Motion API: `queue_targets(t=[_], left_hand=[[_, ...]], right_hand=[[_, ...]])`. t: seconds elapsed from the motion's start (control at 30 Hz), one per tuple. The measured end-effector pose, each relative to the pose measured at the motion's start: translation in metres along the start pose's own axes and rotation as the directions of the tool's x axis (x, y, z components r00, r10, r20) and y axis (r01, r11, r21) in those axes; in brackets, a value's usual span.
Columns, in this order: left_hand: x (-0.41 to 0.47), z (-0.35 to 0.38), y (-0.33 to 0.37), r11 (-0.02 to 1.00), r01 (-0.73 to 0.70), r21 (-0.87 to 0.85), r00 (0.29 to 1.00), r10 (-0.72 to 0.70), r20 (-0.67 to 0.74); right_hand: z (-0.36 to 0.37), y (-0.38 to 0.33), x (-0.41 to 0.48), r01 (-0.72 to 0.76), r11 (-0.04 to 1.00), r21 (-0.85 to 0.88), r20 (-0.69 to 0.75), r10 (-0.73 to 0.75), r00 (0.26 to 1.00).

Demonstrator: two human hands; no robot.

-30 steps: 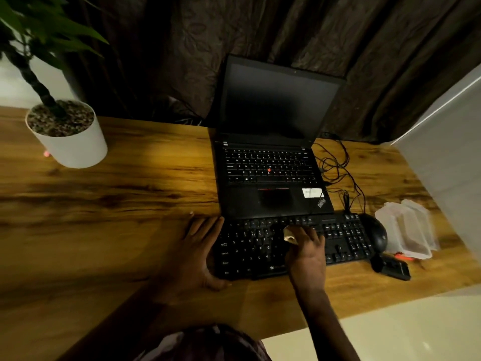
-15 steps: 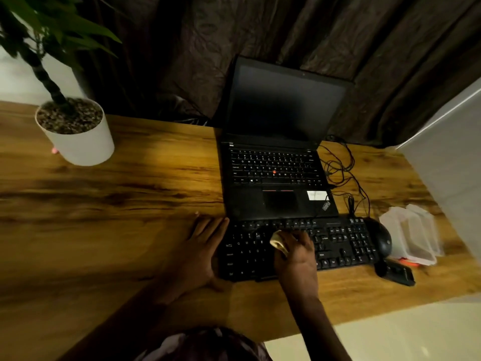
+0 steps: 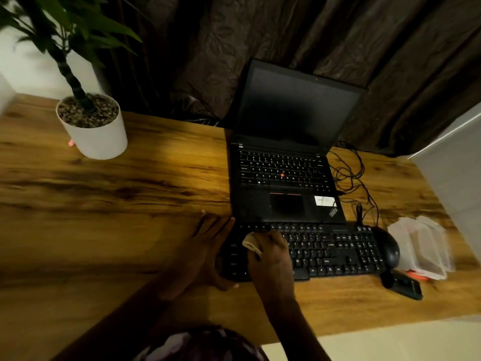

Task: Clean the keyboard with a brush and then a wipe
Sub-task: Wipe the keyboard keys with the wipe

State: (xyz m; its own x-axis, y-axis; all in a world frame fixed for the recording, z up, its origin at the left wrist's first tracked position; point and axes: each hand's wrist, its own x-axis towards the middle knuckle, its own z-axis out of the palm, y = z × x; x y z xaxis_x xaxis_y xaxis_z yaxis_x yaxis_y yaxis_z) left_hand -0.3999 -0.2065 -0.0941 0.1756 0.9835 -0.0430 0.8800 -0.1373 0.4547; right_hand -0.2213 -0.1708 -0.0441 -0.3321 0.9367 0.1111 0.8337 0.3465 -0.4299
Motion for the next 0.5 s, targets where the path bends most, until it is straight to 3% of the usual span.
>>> queue_targets(t=[0.33,0.5], left_hand=[[0.0,0.001,-0.006,0.989,-0.054,-0.134,0.996,0.044,-0.075],[0.001,0.001,0.001,0.989,0.014,-0.15,0.995,-0.029,-0.095]], right_hand=[[0.009,-0.033,-0.01,0.229,0.973,-0.039,0.109,-0.224,0.969],[-0.001,-0.003,-0.018,0.087,0.995,-0.048,0.059,-0.084,0.995]])
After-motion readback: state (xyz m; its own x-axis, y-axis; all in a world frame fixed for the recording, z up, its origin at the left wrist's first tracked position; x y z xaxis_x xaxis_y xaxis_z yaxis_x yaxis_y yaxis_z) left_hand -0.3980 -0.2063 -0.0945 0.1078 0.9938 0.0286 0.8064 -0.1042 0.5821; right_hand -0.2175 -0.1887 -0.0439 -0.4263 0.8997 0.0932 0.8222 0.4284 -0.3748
